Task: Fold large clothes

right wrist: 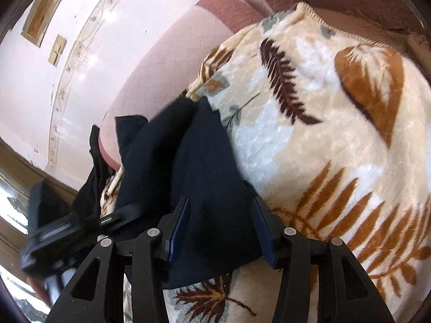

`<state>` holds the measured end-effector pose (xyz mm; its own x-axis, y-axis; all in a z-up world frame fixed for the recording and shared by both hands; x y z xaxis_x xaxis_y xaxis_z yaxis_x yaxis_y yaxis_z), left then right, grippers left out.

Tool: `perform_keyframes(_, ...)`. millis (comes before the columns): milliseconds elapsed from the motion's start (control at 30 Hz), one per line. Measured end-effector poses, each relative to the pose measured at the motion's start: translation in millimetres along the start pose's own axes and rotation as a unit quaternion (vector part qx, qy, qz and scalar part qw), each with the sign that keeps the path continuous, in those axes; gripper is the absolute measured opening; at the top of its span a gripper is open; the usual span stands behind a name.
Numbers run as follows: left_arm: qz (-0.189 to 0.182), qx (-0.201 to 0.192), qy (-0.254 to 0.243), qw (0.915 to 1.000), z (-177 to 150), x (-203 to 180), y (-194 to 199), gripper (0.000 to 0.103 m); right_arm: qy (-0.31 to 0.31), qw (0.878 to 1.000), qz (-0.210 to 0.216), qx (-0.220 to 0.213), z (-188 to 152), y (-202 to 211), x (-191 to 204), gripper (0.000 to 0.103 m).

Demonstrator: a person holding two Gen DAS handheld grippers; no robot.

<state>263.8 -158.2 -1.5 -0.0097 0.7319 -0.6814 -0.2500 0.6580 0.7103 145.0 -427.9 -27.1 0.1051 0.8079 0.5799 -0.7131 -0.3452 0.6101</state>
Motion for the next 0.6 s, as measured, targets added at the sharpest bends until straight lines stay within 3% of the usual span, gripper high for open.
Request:
perform_keyframes(67,-0.017,-0.032,0.0,0.9993,3.2,8.6,27.2,0.041,0.006,1.0,0.002,-0.013,2.8,6.3,5.6,0.05)
perform_keyframes(133,0.035,-0.089,-0.006,0.9954,6.3,19.4,46.4,0.049,0.018,0.999,0.021,-0.026,7.0,8.0,18.1,0.056)
perform_keyframes(167,0.083,-0.11,-0.009,0.9904,9.7,27.2,48.8,0.049,0.025,0.999,0.026,-0.025,8.8,5.1,23.5,0.065)
perform_keyframes(233,0.154,-0.104,0.002,0.9826,16.8,47.1,38.7,0.049,0.027,0.999,0.031,-0.018,12.5,-5.8,31.4,0.067)
perform_keyframes(267,0.165,-0.095,0.011,0.9817,17.5,54.8,32.7,0.049,0.023,0.999,0.038,-0.007,15.3,-15.0,34.1,0.067)
perform_keyframes(433,0.159,-0.047,0.036,0.9856,-1.2,76.7,3.8,0.049,0.057,0.994,0.031,0.084,35.1,-70.4,57.3,0.068)
perform_keyframes(467,0.158,-0.046,0.034,0.9857,-2.2,74.9,3.0,0.049,0.083,0.99,0.028,0.106,36.2,-78.8,65.5,0.058)
perform_keyframes(500,0.159,-0.049,0.03,0.9856,-4.2,73.1,3.9,0.049,0.109,0.987,0.035,0.113,37.1,-79.1,73.1,0.011)
perform_keyframes(533,0.157,-0.051,0.023,0.986,-4.9,70.2,6.5,0.049,0.133,0.985,0.042,0.105,40.0,-71.5,79.2,0.012)
perform_keyframes(600,0.145,-0.059,0.018,0.9875,-4.8,68.2,14.9,0.049,0.122,0.988,0.073,0.06,46.5,-46.1,70.4,0.008)
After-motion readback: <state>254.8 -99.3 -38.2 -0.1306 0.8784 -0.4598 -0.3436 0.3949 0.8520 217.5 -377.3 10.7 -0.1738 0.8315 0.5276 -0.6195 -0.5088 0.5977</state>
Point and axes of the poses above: each gripper's, at about its wrist camera, not at the fingertips, and y roughly against the way its jaws point, x to its left, z to its top, the point moved 1 cm from there along -y, roughly the way its jaws point, and after that the axes turned 13 degrees about y, right-handed, at the moved point
